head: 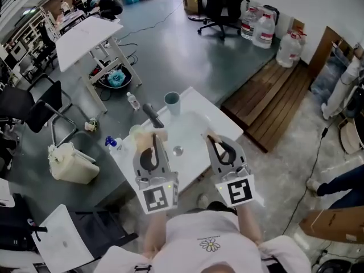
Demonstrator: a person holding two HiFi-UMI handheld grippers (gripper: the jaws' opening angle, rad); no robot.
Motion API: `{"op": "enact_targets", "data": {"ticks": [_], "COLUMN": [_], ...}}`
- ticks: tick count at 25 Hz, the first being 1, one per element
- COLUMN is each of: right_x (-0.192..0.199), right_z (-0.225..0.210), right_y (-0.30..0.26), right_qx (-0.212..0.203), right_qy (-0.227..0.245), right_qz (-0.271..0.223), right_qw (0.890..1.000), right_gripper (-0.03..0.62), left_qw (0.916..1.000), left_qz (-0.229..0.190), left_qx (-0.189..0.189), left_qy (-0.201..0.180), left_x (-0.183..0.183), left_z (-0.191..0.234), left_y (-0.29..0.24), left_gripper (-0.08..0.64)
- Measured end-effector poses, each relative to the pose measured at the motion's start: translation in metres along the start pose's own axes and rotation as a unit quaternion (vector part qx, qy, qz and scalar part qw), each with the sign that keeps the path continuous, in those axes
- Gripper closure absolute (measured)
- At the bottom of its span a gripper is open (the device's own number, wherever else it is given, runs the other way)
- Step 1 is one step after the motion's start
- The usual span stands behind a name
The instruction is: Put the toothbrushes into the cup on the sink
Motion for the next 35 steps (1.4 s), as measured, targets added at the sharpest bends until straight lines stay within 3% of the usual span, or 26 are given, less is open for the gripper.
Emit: {"op": "enact_targets", "data": {"ticks": [3,6,16,25,32,35], "right_x": [0.002,0.008,0.010,0.022,0.028,0.031], "right_z": [-0.006,-0.010,-0.030,-0.054,-0.065,-0.067], "right_y": [-0.025,-0.044,-0.096,-0.127,-0.147,-0.152], "right_qx": [-0.011,-0.021,-0.070,-0.131,-0.155,-0.161], "right_qy": [-0.004,-0.020,-0.023,-0.031,-0.034,-0.035], "right_qz": [-0.002,0.004,-0.010,-0.001,0.003,0.009], "right_qw": [1.000,1.000,0.997,0.991,0.987,0.986], "right_gripper": [0.569,0.569,0.569,0.569,0.569,0.569], "left_qw": [0.9999,0.9998,0.9966,0.9876,0.9824,0.9811], "left_qz": [0.013,0.009,0.003,0.012,0.014,0.020], "left_qx": [-0.001,-0.013,-0.082,-0.156,-0.186,-0.193], "left_qy": [-0.004,0.016,0.008,0.004,0.013,-0.006], "left_x": [0.005,0.006,0.009,0.014,0.015,0.018], "left_z": [0.005,0.009,0.026,0.013,0.015,0.019], "left_y": [-0.014,-0.023,-0.038,-0.052,-0.065,-0.066], "left_gripper": [0.515,0.515,0.515,0.518,0.520,0.522]}}
Point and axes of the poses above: the fingertips, and each gripper's own axes: y backward along the fingers, z to its left, x out of its underside, the point moved 10 cm from there along y, backward along the fingers, and after that the axes turned 7 degrees about z, right-handed, at the moved point
